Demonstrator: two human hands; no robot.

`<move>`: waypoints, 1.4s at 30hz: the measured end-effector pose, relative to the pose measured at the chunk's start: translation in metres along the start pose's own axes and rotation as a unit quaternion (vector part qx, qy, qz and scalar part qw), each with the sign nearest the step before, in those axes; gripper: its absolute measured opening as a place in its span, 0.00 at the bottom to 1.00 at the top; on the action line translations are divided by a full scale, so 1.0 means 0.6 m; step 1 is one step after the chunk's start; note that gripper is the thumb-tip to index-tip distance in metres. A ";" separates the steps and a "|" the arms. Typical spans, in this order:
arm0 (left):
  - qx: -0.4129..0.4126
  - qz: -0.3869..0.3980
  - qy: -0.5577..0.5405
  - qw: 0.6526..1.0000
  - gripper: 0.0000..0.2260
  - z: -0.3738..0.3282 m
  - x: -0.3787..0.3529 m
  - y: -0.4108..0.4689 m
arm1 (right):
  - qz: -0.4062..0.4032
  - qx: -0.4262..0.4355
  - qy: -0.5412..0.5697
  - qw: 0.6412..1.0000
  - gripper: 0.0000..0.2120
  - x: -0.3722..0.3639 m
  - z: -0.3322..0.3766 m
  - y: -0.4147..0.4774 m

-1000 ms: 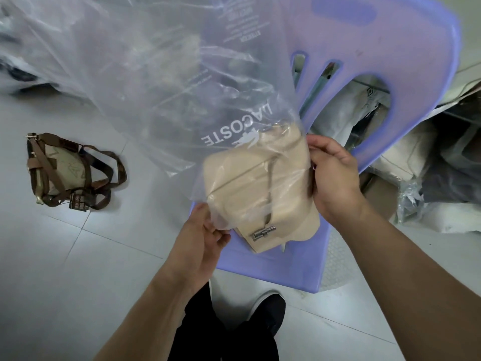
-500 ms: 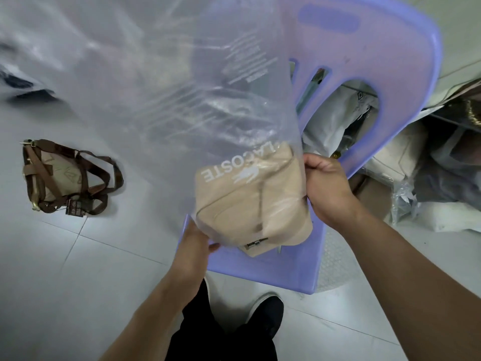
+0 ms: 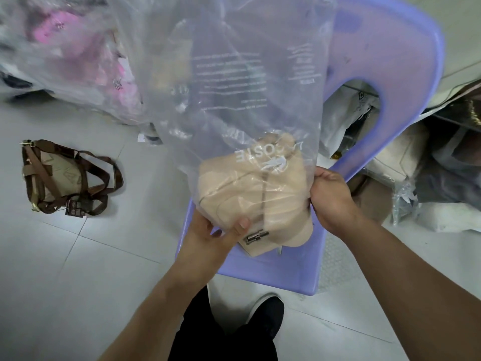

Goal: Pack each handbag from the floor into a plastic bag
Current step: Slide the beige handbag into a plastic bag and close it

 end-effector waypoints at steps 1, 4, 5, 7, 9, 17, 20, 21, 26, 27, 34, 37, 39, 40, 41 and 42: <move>0.000 0.001 0.016 1.000 0.30 0.011 -0.004 0.001 | 0.000 0.000 -0.006 1.000 0.15 0.002 0.003 -0.001; 0.016 0.001 0.042 0.999 0.34 0.041 -0.012 0.003 | 0.015 0.020 -0.017 1.000 0.17 0.002 0.022 -0.009; 0.030 -0.003 0.057 0.998 0.32 0.050 -0.015 0.004 | 0.024 0.044 -0.023 0.998 0.18 -0.002 0.032 -0.013; 0.053 -0.008 0.100 0.994 0.31 0.076 -0.022 0.009 | 0.052 0.098 -0.031 0.993 0.18 -0.013 0.051 -0.026; 0.080 -0.011 0.132 0.988 0.34 0.096 -0.023 0.013 | 0.077 0.128 -0.043 0.988 0.15 -0.025 0.055 -0.039; -0.007 -0.040 -0.068 0.997 0.33 -0.008 0.018 0.026 | 0.094 0.115 -0.186 0.971 0.11 -0.017 0.002 -0.057; -0.050 -0.025 -0.072 0.996 0.33 -0.027 0.007 0.044 | 0.085 0.092 -0.133 0.983 0.19 -0.002 -0.019 -0.061; -0.052 -0.010 -0.062 0.997 0.36 -0.022 -0.003 0.047 | 0.082 0.085 -0.106 0.987 0.24 0.001 -0.018 -0.062; -0.020 -0.004 0.010 1.000 0.35 0.043 -0.032 0.044 | 0.095 0.085 -0.046 0.991 0.20 0.003 0.002 -0.054; -0.017 -0.006 0.021 1.000 0.34 0.048 -0.035 0.043 | 0.099 0.086 -0.048 0.990 0.17 0.001 0.003 -0.053; -0.005 0.030 0.060 0.998 0.37 0.053 -0.040 0.033 | 0.081 0.110 -0.157 0.978 0.11 0.006 -0.040 -0.045; -0.001 0.047 0.034 0.998 0.42 0.037 -0.026 0.045 | 0.090 0.112 -0.169 0.975 0.11 0.021 -0.049 -0.034; -0.021 -0.003 -0.012 1.000 0.44 0.016 -0.014 0.058 | 0.103 0.109 -0.169 0.974 0.12 0.026 -0.048 -0.030; -0.027 -0.025 -0.032 0.999 0.43 0.009 -0.013 0.066 | 0.102 0.098 -0.167 0.976 0.12 0.028 -0.049 -0.028; -0.034 -0.028 -0.042 0.998 0.41 0.004 -0.016 0.072 | 0.096 0.085 -0.161 0.979 0.11 0.029 -0.051 -0.026; -0.039 -0.020 -0.038 0.998 0.40 0.005 -0.022 0.078 | 0.088 0.073 -0.154 0.982 0.10 0.031 -0.055 -0.025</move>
Point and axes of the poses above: each hand's wrist, its own y-axis towards the middle knuckle, its own x-axis out of the back of the hand, z = x × y, the point moved 3 cm from there along y, towards the middle knuckle, and after that the axes turned 8 degrees about y, right-handed, at the moved point
